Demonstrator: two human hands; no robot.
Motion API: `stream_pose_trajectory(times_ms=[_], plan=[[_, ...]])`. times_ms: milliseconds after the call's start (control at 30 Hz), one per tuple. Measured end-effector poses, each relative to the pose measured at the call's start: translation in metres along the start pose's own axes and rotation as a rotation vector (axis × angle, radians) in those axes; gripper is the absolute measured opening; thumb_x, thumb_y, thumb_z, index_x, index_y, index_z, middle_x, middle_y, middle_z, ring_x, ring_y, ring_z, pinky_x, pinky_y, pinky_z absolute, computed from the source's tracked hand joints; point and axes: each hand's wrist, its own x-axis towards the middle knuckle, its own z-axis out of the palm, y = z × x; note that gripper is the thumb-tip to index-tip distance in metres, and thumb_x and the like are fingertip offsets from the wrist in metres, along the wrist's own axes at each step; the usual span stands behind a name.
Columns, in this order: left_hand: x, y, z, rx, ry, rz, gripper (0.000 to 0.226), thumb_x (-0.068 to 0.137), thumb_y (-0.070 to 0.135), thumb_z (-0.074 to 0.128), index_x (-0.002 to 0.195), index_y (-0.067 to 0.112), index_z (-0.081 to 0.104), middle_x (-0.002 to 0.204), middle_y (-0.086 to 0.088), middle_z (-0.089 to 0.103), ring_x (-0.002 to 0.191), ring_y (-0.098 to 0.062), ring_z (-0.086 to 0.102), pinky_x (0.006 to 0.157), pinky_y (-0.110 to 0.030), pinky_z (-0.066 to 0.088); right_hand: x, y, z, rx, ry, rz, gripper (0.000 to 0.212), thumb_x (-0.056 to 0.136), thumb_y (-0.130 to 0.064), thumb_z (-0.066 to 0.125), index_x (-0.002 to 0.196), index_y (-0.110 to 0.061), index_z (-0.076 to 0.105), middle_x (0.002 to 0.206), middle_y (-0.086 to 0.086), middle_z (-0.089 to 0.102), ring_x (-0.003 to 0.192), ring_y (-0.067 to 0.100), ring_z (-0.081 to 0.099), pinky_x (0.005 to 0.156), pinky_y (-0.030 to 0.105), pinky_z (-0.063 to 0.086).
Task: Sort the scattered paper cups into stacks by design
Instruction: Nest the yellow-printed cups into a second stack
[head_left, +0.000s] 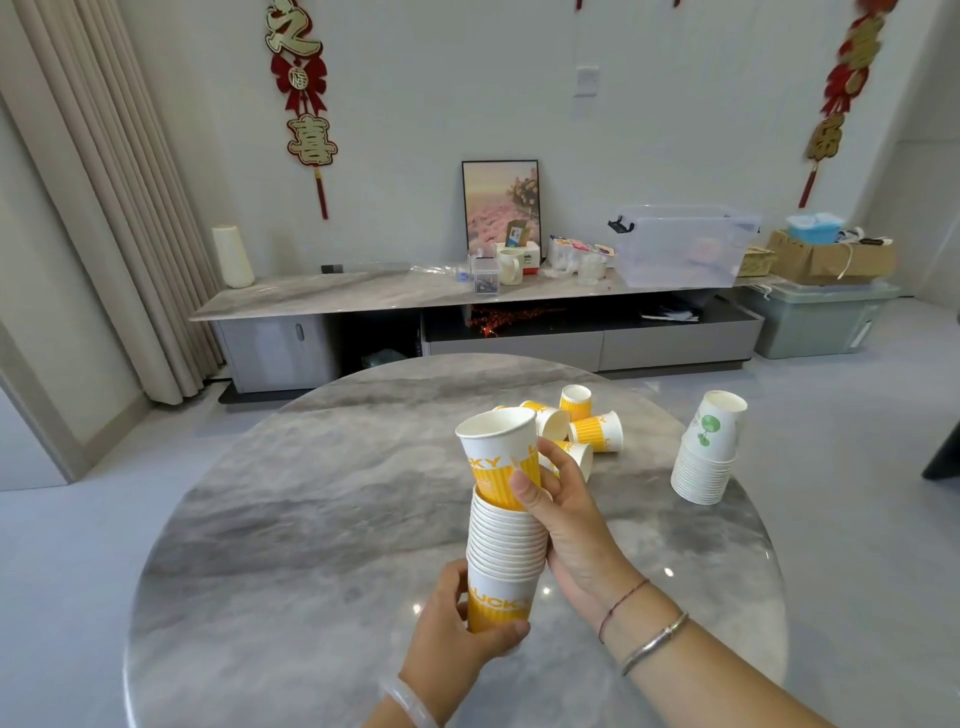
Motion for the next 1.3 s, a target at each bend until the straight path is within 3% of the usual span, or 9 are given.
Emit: stream_pose_trajectory(times_ms=[167,333,567,667,733,833,933,1000,1300], plan=[[0.001,-0.001,-0.005,0.001,0.045,-0.002,0.065,0.048,0.018,0.08,0.106,0.021,0.05,0.106,-0.007,0.065,0.091,-0.023,0.064,0.058,-0.013,0.05,-0.008,-0.003,0.001,-0.135,-0.143,-0.008,0.059,0.07,-0.016,0.074,0.126,-0.018,0.052,0.116,0.003,0.068,0.105,0.012,0.064,0.084,0.023,0.052],[0.002,-0.012,-0.013,0.044,0.055,-0.015,0.067,0.057,0.008,0.086,0.112,0.021,0.049,0.106,-0.003,0.064,0.092,-0.021,0.064,0.066,-0.02,0.052,-0.01,-0.013,0.003,-0.326,-0.141,-0.026,0.081,0.066,-0.025,0.077,0.136,-0.032,0.037,0.128,-0.008,0.053,0.115,0.001,0.054,0.091,0.02,0.047],[0.005,-0.021,-0.029,0.07,0.075,-0.065,0.067,0.059,0.005,0.085,0.114,0.019,0.049,0.102,0.0,0.064,0.086,-0.016,0.065,0.056,-0.015,0.052,-0.009,0.005,0.002,-0.73,-0.274,-0.188,0.031,0.086,-0.03,0.064,0.117,-0.025,0.061,0.126,-0.014,0.059,0.12,-0.011,0.046,0.097,0.005,0.033],[0.01,-0.026,-0.038,0.078,0.096,-0.093,0.068,0.059,0.006,0.085,0.114,0.021,0.047,0.101,0.004,0.064,0.087,-0.013,0.065,0.06,-0.014,0.051,0.006,0.005,0.001,-0.658,-0.3,-0.134,0.034,0.084,-0.044,0.061,0.116,-0.033,0.061,0.125,-0.02,0.059,0.124,-0.007,0.045,0.102,0.011,0.035],[0.014,-0.027,-0.043,0.074,0.119,-0.116,0.069,0.059,0.006,0.086,0.115,0.019,0.048,0.102,0.003,0.065,0.089,-0.016,0.065,0.07,-0.023,0.053,0.031,0.004,-0.005,-0.591,-0.082,-0.16,0.031,0.082,-0.041,0.065,0.11,-0.028,0.063,0.117,-0.017,0.062,0.122,0.006,0.051,0.096,0.015,0.038],[0.019,-0.027,-0.047,0.062,0.155,-0.164,0.069,0.059,0.008,0.086,0.116,0.019,0.047,0.1,0.008,0.063,0.089,-0.015,0.065,0.075,-0.024,0.052,0.08,0.004,-0.022,-1.011,0.254,-0.19,0.048,0.076,-0.035,0.074,0.116,-0.019,0.055,0.122,-0.004,0.057,0.121,0.02,0.049,0.09,0.024,0.037],[0.025,-0.025,-0.048,0.04,0.163,-0.19,0.069,0.06,0.012,0.086,0.114,0.024,0.045,0.099,0.014,0.06,0.085,-0.003,0.062,0.065,-0.011,0.048,0.117,0.02,-0.043,-1.514,0.191,0.014,0.084,0.068,-0.051,0.072,0.135,-0.018,0.035,0.141,0.004,0.042,0.133,0.024,0.036,0.111,0.04,0.025],[0.028,-0.022,-0.047,0.036,0.159,-0.198,0.07,0.057,0.017,0.087,0.113,0.026,0.044,0.102,0.016,0.06,0.088,-0.003,0.063,0.071,-0.014,0.05,0.134,0.035,-0.053,-1.661,0.13,0.09,0.091,0.067,-0.06,0.067,0.138,-0.019,0.028,0.144,0.004,0.037,0.137,0.024,0.032,0.116,0.046,0.016],[0.036,-0.025,-0.054,0.027,0.202,-0.218,0.069,0.053,0.016,0.084,0.11,0.025,0.047,0.104,0.009,0.063,0.086,-0.005,0.065,0.062,-0.008,0.048,0.156,0.077,-0.05,-1.844,0.152,-0.071,0.083,0.067,-0.063,0.059,0.135,-0.022,0.033,0.131,0.002,0.047,0.128,0.025,0.038,0.114,0.05,0.012]])
